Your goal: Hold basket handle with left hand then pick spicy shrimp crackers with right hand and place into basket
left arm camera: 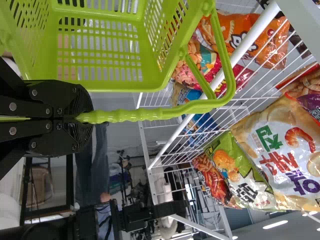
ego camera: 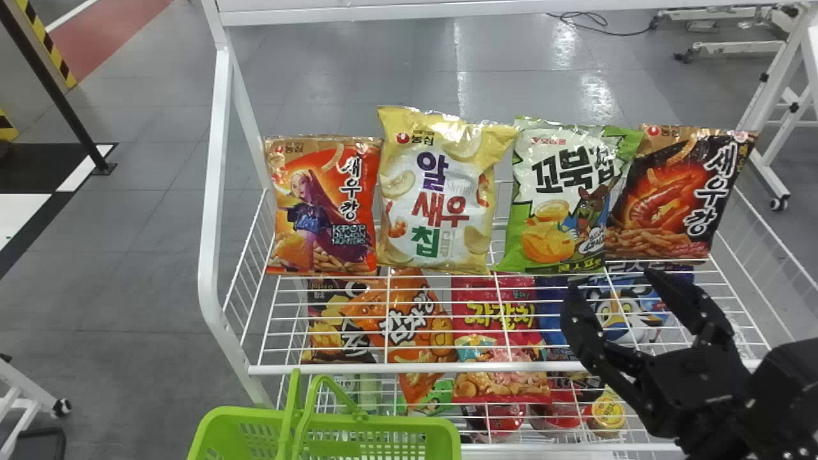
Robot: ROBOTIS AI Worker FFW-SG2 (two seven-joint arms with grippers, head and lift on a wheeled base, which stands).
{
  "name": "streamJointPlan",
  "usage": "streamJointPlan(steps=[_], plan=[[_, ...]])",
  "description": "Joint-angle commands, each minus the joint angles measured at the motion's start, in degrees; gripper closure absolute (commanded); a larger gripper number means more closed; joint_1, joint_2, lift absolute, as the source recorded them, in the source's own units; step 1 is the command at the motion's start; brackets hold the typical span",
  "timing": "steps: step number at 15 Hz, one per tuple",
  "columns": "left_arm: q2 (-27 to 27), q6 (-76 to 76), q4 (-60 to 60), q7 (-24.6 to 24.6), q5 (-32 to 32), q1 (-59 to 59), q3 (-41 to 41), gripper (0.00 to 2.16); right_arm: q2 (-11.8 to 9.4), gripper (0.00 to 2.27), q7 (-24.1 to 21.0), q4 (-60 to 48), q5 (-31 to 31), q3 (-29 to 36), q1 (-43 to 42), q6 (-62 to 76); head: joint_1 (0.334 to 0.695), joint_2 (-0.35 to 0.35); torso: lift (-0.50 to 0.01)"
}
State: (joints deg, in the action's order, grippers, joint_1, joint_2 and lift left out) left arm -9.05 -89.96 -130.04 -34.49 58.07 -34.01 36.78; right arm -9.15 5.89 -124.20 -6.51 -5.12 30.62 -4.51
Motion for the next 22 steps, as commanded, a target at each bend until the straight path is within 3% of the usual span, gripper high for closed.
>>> streamJointPlan(steps=[1,15,22], plan=[[0.00,-0.07,0.05,0.21,0.02,-0.10,-0.05,1.89,0.01,0.14,0.00,-0.08,0.00,0.20,0.05,0.33,0.695,0.064,-0.037],[0.00,-0.07,0.05,0.30,-0.06,-0.01,-0.40,1.89,0.19,0.14,-0.70,0.18,-0.17,0.72,-0.21,1.38,0.695,0.056,-0.037],[-0.09,-0.07,-0.65,0.74,0.02,-0.45,-1.28,1.89,1.15,0.14,-3.43,8.53,0.09,4.50,-9.44,3.14,0.695,-0.017,-0.037]])
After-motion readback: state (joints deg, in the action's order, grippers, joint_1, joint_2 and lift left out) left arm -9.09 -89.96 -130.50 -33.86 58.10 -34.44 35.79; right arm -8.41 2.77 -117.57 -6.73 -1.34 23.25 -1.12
